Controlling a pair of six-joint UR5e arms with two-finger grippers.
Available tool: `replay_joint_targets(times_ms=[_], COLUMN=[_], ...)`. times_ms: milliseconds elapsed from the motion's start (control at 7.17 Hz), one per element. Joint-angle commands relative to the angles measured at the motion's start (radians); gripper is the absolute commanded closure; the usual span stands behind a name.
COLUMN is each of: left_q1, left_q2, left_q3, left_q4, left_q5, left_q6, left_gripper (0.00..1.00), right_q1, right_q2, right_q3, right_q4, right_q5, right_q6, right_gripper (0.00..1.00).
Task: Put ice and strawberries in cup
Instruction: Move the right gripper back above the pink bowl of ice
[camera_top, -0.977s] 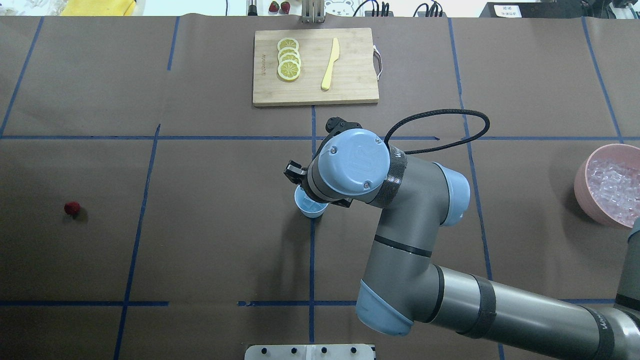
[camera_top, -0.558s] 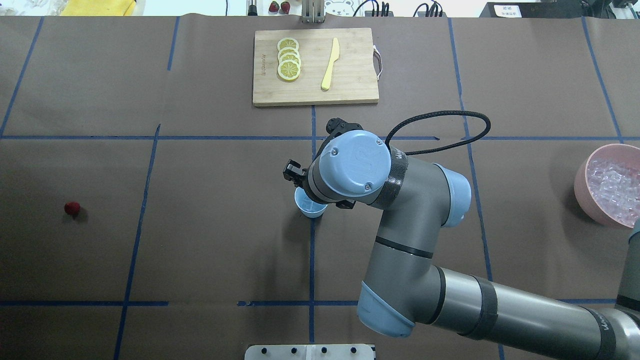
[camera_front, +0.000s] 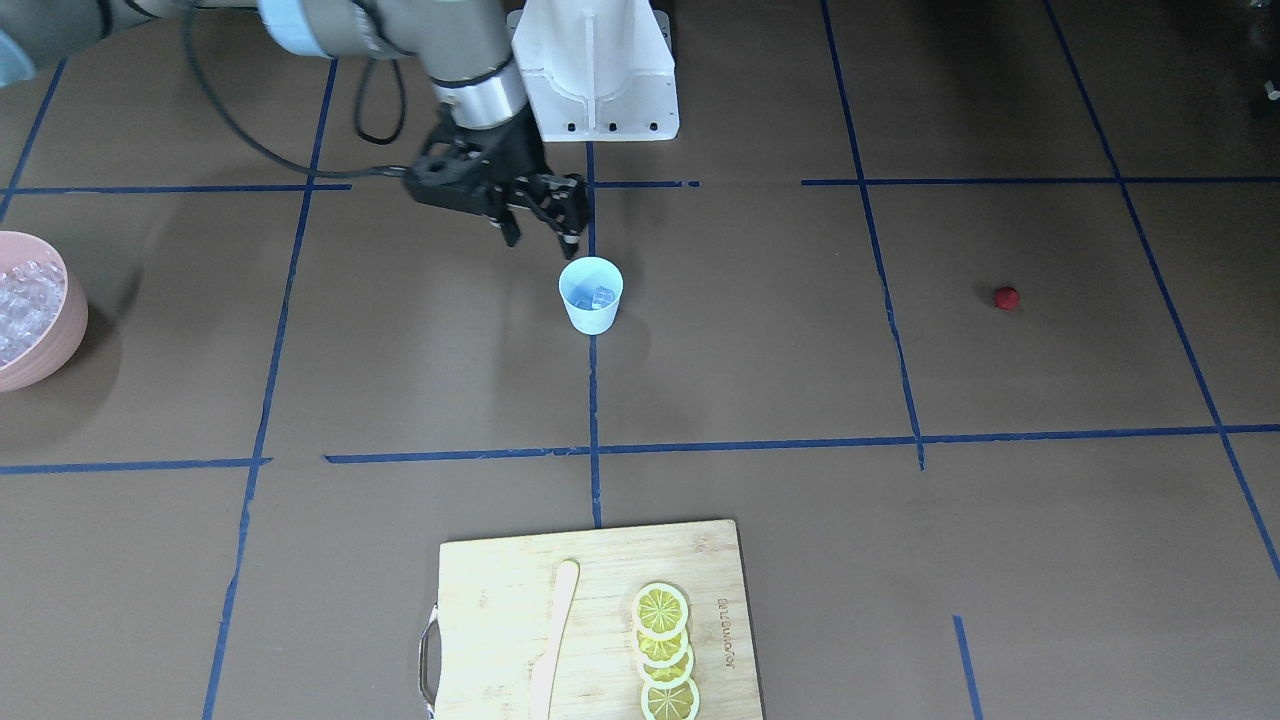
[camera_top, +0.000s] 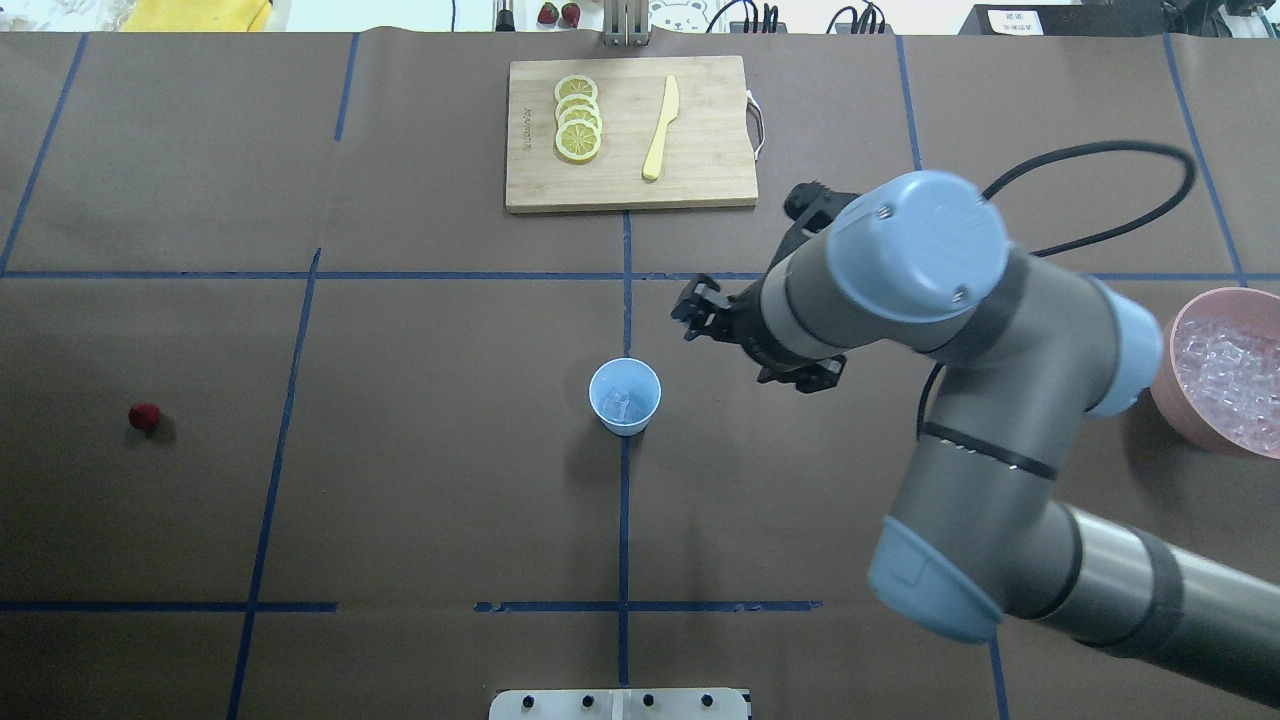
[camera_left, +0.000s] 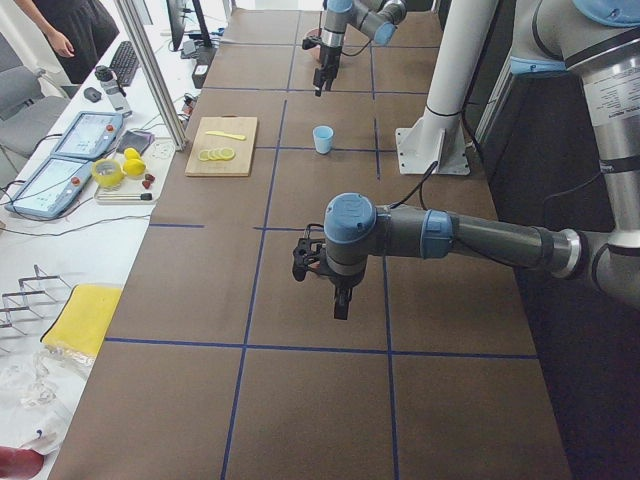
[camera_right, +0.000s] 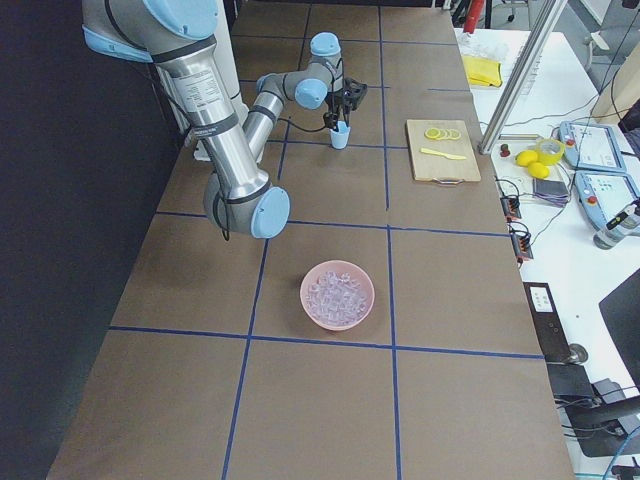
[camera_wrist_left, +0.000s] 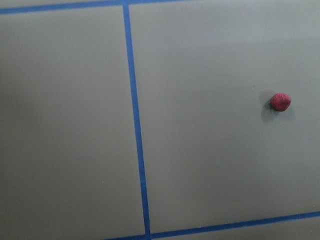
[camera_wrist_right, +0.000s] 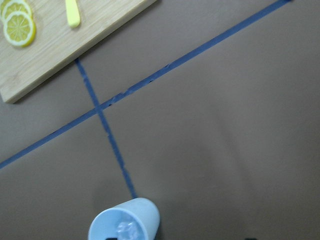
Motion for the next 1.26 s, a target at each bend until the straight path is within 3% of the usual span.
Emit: replay_joint_targets(times_ms=[0,279,419,698,837,1116], left_q1=[0.162,0.314,0.398,0.608,0.67,0.681], left_q2=[-0.015,-0.053,-0.111,-0.185,-0.253,-0.268], left_q3=[0.002,0.007,0.01,0.043,0.104,0.25], left_q4=[-0.17,-0.252,-0.253,-0.259,-0.26,-0.446], left_q5=[-0.008,0.021,0.081,0.315,0.357,0.365], left_q6=[-0.267,-0.49,-0.653,-0.771,-0.843,-0.882], left_gripper=[0.0,0.0,0.0,0.0,0.0,0.0], right_q1=[0.196,0.406,0.496,0.62,0.646,0.655], right_q2=[-0.253,-0.429,-0.509,-0.609,-0.645,-0.648], right_q3=[0.163,0.189,0.183,0.176,0.176,0.175], right_q4=[-0.009,-0.008,-0.009,-0.011,-0.011,-0.011], right_q5=[0.202,0.361,0.417,0.445,0.445,0.445], right_q6=[-0.259,-0.583,-0.754,-0.975,-1.047,-1.054], right_gripper=[0.01,0.01,0.01,0.01,0.01,0.01])
